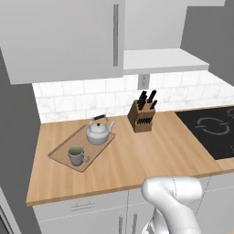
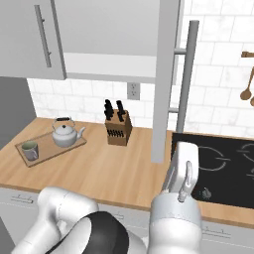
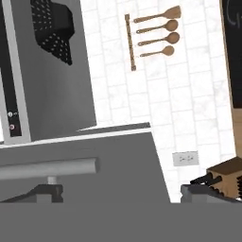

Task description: Pick the kettle from the counter and place it on the tray. Then pick the mug from the cabinet and place it on the tray. Then close the cabinet doors.

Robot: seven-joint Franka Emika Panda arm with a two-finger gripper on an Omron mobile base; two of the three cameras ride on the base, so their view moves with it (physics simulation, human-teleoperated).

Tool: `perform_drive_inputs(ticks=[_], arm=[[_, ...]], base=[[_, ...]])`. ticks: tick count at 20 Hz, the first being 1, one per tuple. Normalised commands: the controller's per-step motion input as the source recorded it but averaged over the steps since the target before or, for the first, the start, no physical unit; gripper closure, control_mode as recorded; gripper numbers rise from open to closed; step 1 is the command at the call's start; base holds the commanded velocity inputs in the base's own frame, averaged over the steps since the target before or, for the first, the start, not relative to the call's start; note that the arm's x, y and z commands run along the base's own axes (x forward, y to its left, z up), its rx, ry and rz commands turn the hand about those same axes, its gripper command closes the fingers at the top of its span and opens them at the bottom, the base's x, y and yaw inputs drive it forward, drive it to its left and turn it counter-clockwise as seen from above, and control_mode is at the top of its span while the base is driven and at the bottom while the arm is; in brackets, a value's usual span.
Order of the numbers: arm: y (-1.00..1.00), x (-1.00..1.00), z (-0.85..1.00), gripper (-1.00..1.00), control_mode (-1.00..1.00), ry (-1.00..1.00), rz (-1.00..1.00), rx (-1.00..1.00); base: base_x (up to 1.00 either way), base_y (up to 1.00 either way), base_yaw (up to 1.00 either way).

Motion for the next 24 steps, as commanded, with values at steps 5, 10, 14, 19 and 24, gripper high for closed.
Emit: perform_drive_inputs(ticks=[5,10,14,19,24], arm=[[-0.41,0.53,-0.12,-1.0,-1.0,0.11,0.0,0.03],[-0.52,0.49,-0.11,-1.0,-1.0,0.09,0.0,0.09],[-0.45,0.44,-0.07,-1.0,-1.0,0.11,0.0,0.03],[-0.05,0.51,-0.16,-1.0,-1.0,0.06,0.0,0.01],[0.0,0.46,-0.08,-1.0,-1.0,0.04,0.05,0.03]], base=[[0.0,0.0,0.0],[0.0,0.0,0.0],[0.0,0.0,0.0],[0.0,0.0,0.0],[0.0,0.0,0.0]])
